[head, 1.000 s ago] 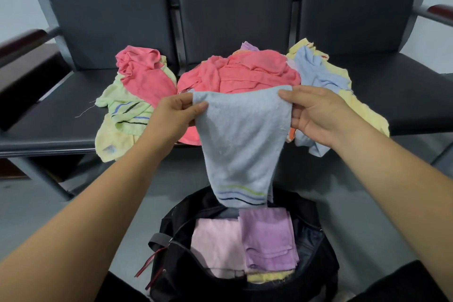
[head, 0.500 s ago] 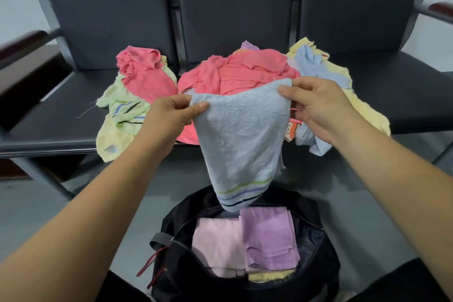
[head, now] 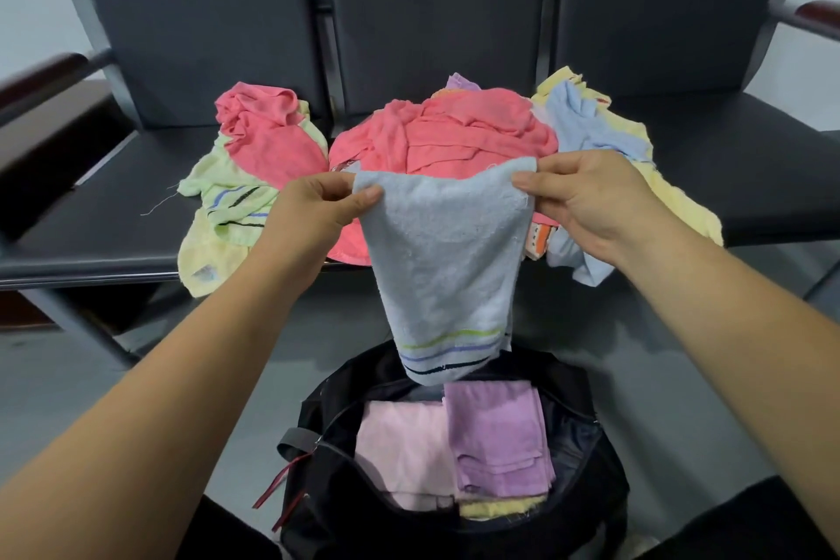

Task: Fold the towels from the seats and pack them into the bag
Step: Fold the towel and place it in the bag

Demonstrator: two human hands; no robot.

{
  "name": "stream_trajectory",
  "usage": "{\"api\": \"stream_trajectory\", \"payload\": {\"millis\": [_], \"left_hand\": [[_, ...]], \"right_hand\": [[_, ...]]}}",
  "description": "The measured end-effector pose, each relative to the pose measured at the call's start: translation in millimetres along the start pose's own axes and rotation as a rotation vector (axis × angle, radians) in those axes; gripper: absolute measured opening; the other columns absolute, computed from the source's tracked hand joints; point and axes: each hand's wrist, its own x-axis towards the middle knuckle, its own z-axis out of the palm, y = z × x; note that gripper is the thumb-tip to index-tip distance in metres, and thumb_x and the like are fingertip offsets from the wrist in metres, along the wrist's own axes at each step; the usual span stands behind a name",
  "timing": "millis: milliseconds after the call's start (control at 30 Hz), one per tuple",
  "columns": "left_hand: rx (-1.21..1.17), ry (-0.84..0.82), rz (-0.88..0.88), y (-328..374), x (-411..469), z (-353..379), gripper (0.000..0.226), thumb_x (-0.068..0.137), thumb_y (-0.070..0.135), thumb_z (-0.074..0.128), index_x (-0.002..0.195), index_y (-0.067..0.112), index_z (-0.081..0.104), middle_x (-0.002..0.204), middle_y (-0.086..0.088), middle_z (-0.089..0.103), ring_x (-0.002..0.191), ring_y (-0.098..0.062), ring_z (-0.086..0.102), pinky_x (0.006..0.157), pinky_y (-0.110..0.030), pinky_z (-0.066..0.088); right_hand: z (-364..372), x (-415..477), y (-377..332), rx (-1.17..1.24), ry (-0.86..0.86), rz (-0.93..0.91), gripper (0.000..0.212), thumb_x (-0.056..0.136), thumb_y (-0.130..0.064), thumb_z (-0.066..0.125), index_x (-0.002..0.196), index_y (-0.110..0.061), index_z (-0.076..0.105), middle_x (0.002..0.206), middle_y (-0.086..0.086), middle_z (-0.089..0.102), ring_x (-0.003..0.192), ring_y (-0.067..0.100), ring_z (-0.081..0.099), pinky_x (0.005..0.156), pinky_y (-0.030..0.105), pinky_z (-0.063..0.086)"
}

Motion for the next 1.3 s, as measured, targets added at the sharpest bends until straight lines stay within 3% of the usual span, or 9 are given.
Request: {"api": "stream_trajectory", "payload": {"millis": [267, 433, 600, 700, 867, 967, 1033, 1167, 1300], "left_hand": [[-0.094, 0.094, 0.049, 3.8, -1.6, 0.7, 0.014, 0.088, 0.015, 0.073, 0.099, 0.006, 0.074, 0.061, 0.011, 0.058, 0.054, 0.003, 0.05, 0.06, -0.008, 0.039], [-0.184, 0.064, 0.093, 8.4, -6.0, 5.1, 0.021, 0.094, 0.007, 0.064, 0.112, -0.002, 0.069, 0.068, 0.013, 0.07, 0.061, 0.003, 0.061, 0.062, -0.01, 0.045], [-0.127, -0.088, 0.111, 3.7, 0.7, -0.3, 0.054, 0.099, 0.013, 0.061, 0.148, 0.031, 0.047, 0.124, -0.007, 0.071, 0.109, -0.022, 0.07, 0.087, -0.033, 0.057], [0.082, -0.197, 0.061, -6.8, 6.7, -2.2, 0.072, 0.094, 0.021, 0.066, 0.15, 0.049, 0.031, 0.122, -0.006, 0.071, 0.106, -0.03, 0.071, 0.092, -0.05, 0.057], [0.115, 0.014, -0.058, -19.2, 11.2, 3.5, 0.034, 0.086, 0.036, 0.072, 0.111, 0.042, 0.049, 0.068, -0.001, 0.055, 0.06, -0.018, 0.049, 0.06, -0.038, 0.048], [-0.092, -0.077, -0.17, -14.2, 12.1, 4.5, 0.021, 0.078, 0.042, 0.074, 0.095, 0.032, 0.068, 0.075, -0.001, 0.058, 0.063, -0.014, 0.051, 0.06, -0.032, 0.041], [0.024, -0.261, -0.155, -11.3, 9.4, 0.0, 0.031, 0.075, 0.04, 0.081, 0.104, 0.031, 0.075, 0.099, 0.002, 0.073, 0.09, -0.011, 0.067, 0.081, -0.031, 0.053], [0.603, -0.296, 0.072, -5.8, 4.5, 1.6, 0.02, 0.089, 0.023, 0.075, 0.109, 0.025, 0.072, 0.1, 0.018, 0.068, 0.091, 0.006, 0.061, 0.074, 0.001, 0.037], [0.695, -0.233, 0.082, -11.7, 3.8, 8.7, 0.005, 0.099, 0.027, 0.059, 0.096, 0.028, 0.064, 0.092, 0.004, 0.064, 0.087, -0.014, 0.056, 0.073, -0.027, 0.04]], "right_hand": [[0.3, -1.7, -1.6, -0.256, 0.178, -0.174, 0.006, 0.09, -0.024, 0.076, 0.085, -0.027, 0.075, 0.093, -0.006, 0.076, 0.09, 0.011, 0.072, 0.088, 0.03, 0.059], [1.9, -2.4, 0.3, -0.071, 0.096, -0.159, 0.004, 0.096, -0.02, 0.07, 0.098, -0.02, 0.073, 0.099, 0.003, 0.076, 0.092, 0.017, 0.074, 0.088, 0.04, 0.06], [3.1, 1.3, 1.2, -0.031, -0.244, -0.167, 0.065, 0.094, -0.014, 0.071, 0.149, -0.034, 0.042, 0.138, -0.001, 0.063, 0.12, 0.021, 0.066, 0.092, 0.046, 0.059], [5.7, 4.1, 9.0, -0.372, -0.174, -0.198, 0.09, 0.079, -0.026, 0.083, 0.152, -0.04, 0.032, 0.144, -0.01, 0.055, 0.126, 0.015, 0.061, 0.101, 0.047, 0.054], [6.9, 5.0, 20.2, -0.355, -0.067, -0.125, 0.052, 0.087, -0.013, 0.078, 0.129, -0.027, 0.051, 0.109, 0.004, 0.069, 0.092, 0.014, 0.071, 0.077, 0.028, 0.058], [10.4, 0.9, 14.6, -0.223, -0.093, -0.004, 0.011, 0.091, -0.017, 0.074, 0.099, -0.012, 0.07, 0.089, 0.003, 0.073, 0.079, 0.015, 0.069, 0.064, 0.021, 0.057], [9.8, -1.3, 10.6, -0.116, -0.24, 0.099, 0.025, 0.082, -0.025, 0.077, 0.102, -0.009, 0.072, 0.1, 0.004, 0.076, 0.093, 0.017, 0.072, 0.072, 0.021, 0.058], [8.4, -6.5, 6.4, -0.772, -0.416, -0.031, 0.047, 0.075, -0.014, 0.088, 0.119, -0.017, 0.071, 0.11, -0.012, 0.065, 0.097, 0.004, 0.062, 0.07, 0.001, 0.044], [14.2, -9.7, 11.1, -0.93, -0.306, -0.218, 0.016, 0.087, -0.02, 0.08, 0.101, -0.023, 0.072, 0.087, -0.017, 0.064, 0.073, -0.01, 0.057, 0.064, 0.012, 0.039]]}}
